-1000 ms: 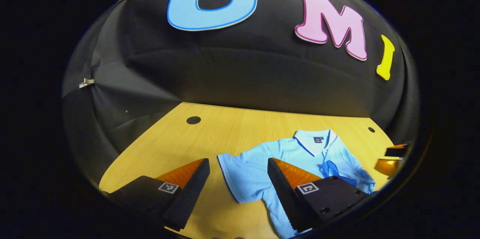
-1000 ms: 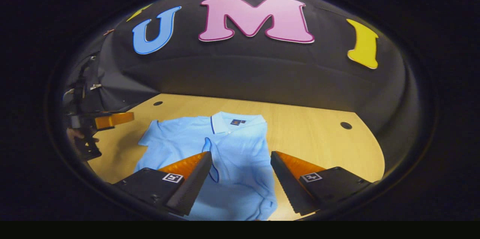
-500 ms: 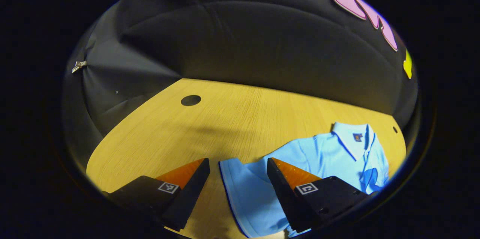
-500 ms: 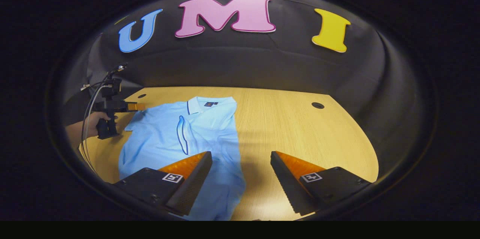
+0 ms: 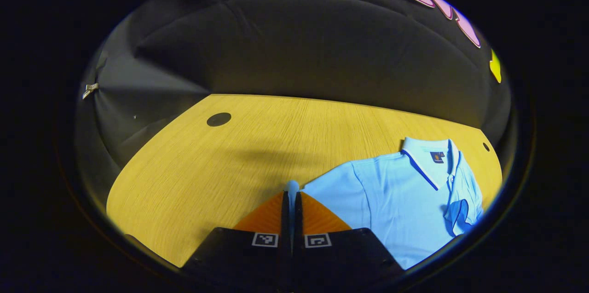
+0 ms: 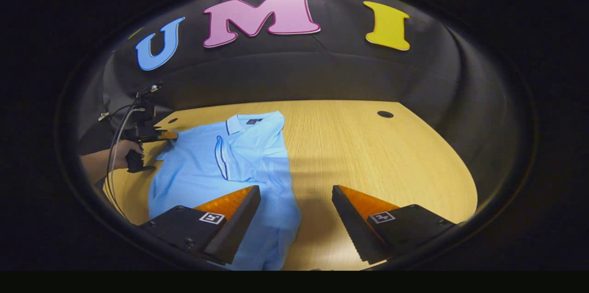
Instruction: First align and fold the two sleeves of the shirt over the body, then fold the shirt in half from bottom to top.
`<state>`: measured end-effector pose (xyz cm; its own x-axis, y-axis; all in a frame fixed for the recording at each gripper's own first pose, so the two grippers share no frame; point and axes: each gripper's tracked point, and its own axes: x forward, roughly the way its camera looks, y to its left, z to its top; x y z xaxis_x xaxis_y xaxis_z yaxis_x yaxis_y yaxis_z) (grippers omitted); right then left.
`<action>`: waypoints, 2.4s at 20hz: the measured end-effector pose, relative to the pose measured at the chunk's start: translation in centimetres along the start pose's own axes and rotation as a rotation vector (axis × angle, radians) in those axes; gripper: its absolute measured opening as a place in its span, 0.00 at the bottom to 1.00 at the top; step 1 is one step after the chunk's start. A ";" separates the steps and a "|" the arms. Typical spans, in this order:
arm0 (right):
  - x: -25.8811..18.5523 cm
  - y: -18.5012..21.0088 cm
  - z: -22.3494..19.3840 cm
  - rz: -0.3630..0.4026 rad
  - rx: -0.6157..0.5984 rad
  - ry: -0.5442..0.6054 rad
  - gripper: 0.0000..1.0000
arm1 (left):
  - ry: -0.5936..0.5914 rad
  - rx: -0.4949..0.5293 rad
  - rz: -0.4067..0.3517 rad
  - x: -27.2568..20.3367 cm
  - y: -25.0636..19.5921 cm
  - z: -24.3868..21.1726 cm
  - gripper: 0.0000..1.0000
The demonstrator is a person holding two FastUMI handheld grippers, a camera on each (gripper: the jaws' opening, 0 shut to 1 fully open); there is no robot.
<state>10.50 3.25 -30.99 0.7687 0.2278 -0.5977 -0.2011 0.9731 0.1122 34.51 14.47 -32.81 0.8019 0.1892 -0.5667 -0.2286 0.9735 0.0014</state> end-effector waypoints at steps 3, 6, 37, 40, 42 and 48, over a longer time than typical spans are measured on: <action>-0.2 -0.6 0.0 -0.007 0.018 -0.009 0.98 | -0.021 -0.006 -0.003 -0.7 -0.7 0.9 0.06; -0.6 -1.4 0.8 -0.011 0.032 -0.039 0.93 | -0.055 0.002 -0.028 -2.7 -2.4 2.9 0.06; -10.4 4.1 -6.7 0.087 0.018 0.157 0.99 | 0.085 0.081 -0.281 -34.8 -10.2 -14.0 0.97; -11.8 4.8 -10.2 0.076 0.060 0.247 0.99 | 0.176 0.130 -0.297 -36.4 -9.8 -19.4 0.97; -12.4 5.2 -12.3 0.075 0.086 0.304 0.99 | 0.229 0.151 -0.313 -36.7 -10.4 -22.0 0.98; -13.2 6.1 -16.4 0.064 0.092 0.382 0.99 | 0.315 0.166 -0.294 -36.9 -10.1 -25.7 0.98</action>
<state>-10.88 5.62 -35.46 0.4713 0.2754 -0.8379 -0.1727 0.9604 0.2185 -6.96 -5.63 -33.06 0.6067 -0.1209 -0.7857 0.0951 0.9923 -0.0792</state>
